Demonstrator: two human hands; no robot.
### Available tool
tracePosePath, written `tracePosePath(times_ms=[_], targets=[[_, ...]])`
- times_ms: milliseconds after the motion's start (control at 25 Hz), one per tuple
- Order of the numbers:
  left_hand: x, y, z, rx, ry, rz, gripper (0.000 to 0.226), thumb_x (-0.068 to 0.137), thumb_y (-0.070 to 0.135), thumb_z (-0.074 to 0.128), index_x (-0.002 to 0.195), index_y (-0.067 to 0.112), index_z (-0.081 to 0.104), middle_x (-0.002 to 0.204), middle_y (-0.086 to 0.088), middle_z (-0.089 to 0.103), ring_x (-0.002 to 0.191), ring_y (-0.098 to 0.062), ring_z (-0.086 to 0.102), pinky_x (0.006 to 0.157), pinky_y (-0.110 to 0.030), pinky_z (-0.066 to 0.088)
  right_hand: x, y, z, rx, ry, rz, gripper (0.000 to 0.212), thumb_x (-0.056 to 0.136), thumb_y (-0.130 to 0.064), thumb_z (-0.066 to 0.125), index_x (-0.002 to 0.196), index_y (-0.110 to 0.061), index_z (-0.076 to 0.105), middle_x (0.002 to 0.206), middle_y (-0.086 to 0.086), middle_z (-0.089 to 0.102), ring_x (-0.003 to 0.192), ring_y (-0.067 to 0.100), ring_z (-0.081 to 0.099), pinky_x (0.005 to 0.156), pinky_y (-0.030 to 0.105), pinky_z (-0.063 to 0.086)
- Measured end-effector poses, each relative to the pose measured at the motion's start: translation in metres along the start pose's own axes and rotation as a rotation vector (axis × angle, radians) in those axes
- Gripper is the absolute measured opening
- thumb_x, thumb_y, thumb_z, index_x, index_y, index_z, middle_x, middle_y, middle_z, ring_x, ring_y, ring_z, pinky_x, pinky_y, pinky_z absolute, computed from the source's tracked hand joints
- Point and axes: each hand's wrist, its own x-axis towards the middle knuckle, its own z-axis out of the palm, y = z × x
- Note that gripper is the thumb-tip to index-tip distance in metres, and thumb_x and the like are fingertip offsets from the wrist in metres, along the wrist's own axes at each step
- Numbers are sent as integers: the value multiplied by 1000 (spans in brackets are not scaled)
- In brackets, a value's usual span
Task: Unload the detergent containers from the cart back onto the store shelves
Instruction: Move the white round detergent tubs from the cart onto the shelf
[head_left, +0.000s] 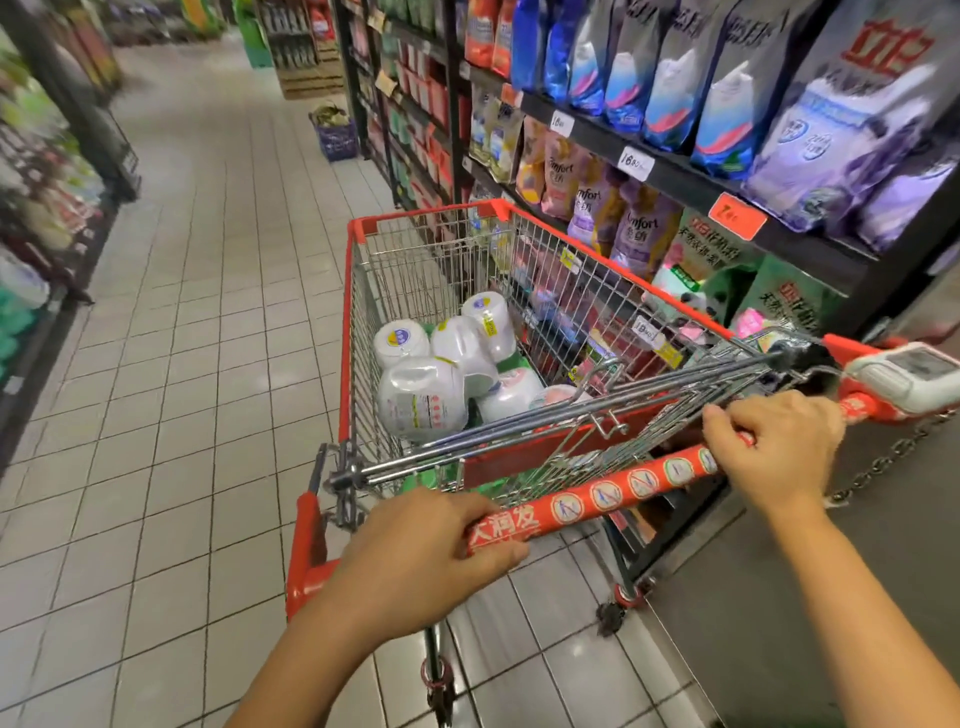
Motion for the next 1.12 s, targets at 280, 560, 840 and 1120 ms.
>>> tracePosePath(times_ms=[280, 560, 840, 1120], targets=[[10, -37, -18, 131, 89, 3, 58, 76, 80, 32, 94, 33, 61, 61, 13, 54, 59, -4, 51, 49, -14, 29, 12, -27, 25, 7, -83, -69, 47, 83, -55, 38, 48, -24, 36, 51, -11, 37, 62, 22, 48, 77, 36, 24], [45, -95, -38, 309, 193, 19, 70, 73, 82, 19, 95, 30, 61, 72, 9, 62, 69, -10, 61, 50, -22, 33, 54, -43, 56, 7, -312, -368, 54, 81, -72, 33, 64, -26, 55, 60, -9, 51, 65, 21, 50, 66, 31, 15], [89, -162, -62, 342, 285, 7, 72, 68, 86, 13, 86, 32, 57, 64, 13, 53, 60, -6, 53, 48, -18, 34, 115, -48, 97, -52, -381, -447, 70, 66, -90, 29, 62, -23, 51, 62, -7, 49, 66, 22, 52, 61, 31, 27], [142, -213, -79, 386, 416, -156, 68, 66, 93, 13, 67, 38, 53, 52, 15, 49, 49, -5, 45, 43, -19, 30, 170, -64, 168, -42, -311, -502, 67, 67, -90, 32, 52, -24, 29, 50, -1, 48, 51, 26, 54, 51, 26, 27]])
